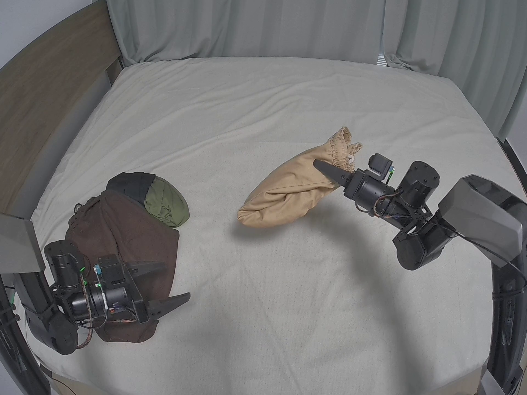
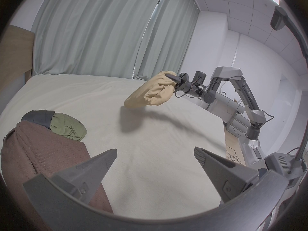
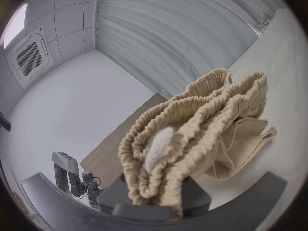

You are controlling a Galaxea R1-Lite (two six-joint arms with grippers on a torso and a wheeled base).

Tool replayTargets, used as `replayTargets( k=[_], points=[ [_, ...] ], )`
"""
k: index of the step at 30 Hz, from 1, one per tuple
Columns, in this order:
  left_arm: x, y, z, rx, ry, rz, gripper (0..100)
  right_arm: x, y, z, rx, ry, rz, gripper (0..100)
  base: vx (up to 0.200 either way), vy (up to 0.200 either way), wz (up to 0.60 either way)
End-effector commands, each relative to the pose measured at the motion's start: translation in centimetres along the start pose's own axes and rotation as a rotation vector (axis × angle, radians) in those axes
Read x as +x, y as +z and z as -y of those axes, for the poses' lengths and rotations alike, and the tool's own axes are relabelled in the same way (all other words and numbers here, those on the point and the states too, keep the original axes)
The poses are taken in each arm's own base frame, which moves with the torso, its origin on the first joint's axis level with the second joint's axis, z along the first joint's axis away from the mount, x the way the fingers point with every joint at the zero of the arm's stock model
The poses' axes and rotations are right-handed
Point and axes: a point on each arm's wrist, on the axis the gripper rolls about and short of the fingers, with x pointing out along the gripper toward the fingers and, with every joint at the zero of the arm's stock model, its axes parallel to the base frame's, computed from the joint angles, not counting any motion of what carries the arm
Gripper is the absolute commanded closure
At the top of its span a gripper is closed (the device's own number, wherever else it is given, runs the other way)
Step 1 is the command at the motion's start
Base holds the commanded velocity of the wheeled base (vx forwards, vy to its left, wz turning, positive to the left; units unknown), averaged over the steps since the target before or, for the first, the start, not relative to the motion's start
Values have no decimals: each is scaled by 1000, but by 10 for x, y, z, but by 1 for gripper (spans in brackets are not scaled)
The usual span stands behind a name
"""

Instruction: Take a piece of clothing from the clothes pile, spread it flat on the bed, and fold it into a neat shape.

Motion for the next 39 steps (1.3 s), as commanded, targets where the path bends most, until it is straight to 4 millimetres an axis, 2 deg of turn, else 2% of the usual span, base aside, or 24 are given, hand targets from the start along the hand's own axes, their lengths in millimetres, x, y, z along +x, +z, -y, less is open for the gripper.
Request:
replayTargets(
  k=[1,9,19,25,29,33,39],
  points=[
    [1,-2,0,-7,-3,-7,0,3,-16,24,14,-18,-13,100,0,0,0],
    [5,-3,4,-8,-25,-13,0,15,-1,24,19,-5,3,100,0,0,0],
    [4,-3,5,-12,-26,-17,0,37,31,20,19,29,40,100,0,0,0],
    [5,-4,5,-16,-26,-19,0,43,41,31,7,23,56,100,0,0,0],
    [6,-8,4,-26,-26,-29,0,40,25,58,38,-23,32,100,0,0,0],
    [6,-9,4,-30,-27,-34,0,34,-8,92,88,-79,-10,100,0,0,0],
    [7,-9,4,-31,-27,-35,0,23,-34,102,133,-116,-50,100,0,0,0]
  ],
)
